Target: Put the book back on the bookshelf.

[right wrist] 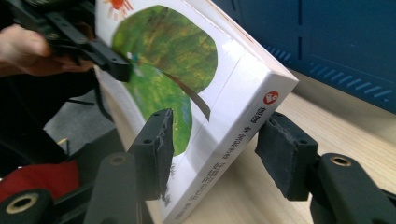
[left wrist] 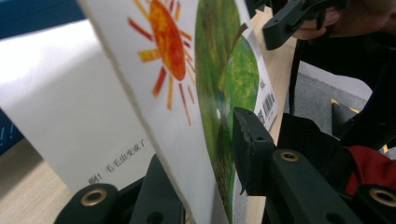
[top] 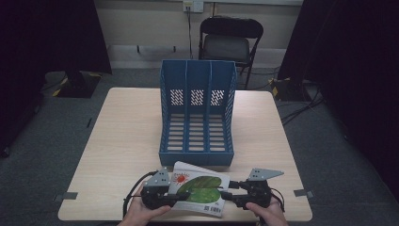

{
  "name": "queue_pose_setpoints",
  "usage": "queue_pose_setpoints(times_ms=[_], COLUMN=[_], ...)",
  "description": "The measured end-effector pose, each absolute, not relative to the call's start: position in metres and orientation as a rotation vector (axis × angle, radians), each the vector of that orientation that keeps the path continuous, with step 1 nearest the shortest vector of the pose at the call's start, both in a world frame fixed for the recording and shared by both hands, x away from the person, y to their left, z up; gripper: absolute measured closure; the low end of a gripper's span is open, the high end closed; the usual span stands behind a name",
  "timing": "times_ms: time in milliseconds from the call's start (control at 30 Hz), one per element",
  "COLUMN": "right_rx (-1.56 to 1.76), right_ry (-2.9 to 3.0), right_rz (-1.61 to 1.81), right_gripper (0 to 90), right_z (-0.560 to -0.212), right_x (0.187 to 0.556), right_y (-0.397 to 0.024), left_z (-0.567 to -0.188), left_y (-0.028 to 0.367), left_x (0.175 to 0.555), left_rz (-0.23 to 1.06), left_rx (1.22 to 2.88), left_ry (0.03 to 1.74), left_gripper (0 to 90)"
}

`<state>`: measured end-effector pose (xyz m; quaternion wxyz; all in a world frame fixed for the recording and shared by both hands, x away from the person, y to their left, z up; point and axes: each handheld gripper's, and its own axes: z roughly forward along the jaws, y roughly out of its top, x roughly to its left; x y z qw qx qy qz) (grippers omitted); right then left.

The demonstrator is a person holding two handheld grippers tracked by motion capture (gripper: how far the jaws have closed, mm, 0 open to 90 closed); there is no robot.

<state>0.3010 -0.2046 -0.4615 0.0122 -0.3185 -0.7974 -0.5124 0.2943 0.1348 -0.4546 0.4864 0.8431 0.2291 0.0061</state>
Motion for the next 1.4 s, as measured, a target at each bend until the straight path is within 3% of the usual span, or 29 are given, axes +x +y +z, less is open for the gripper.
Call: queue_pose_setpoints(times_ms=[333,800,1133,1267,1400], right_rx=[-0.881,-0.801,-0.76,-0.752,-0.722], right_ry=[-2.48,-2.465,-2.52,-2.604,-2.64], right_rz=[-1.622,-1.615,-1.548,-1.544,-1.552], right_gripper=[43.8,50.7,52.9,62.9,66.0], right_z=[-0.454,-0.45,-0.452,-0.451,-0.448], right_x=[0.296,0.296,0.299,0.294,0.29], right_y=[-0.204,-0.204,-0.183,-0.174,-0.175], left_z=[-0.461,-0.464,-0.466,-0.466,-0.465], left_y=[0.135,0.136,0.13,0.13,0.13], left_x=[0.295,0.297,0.296,0.296,0.296], left_rz=[0.009,-0.014,-0.049,-0.069,-0.065], left_rx=[2.078,2.09,2.113,2.107,2.11], left_ry=[0.586,0.582,0.528,0.539,0.557], left_gripper=[74.0,70.0,73.0,68.1,63.3])
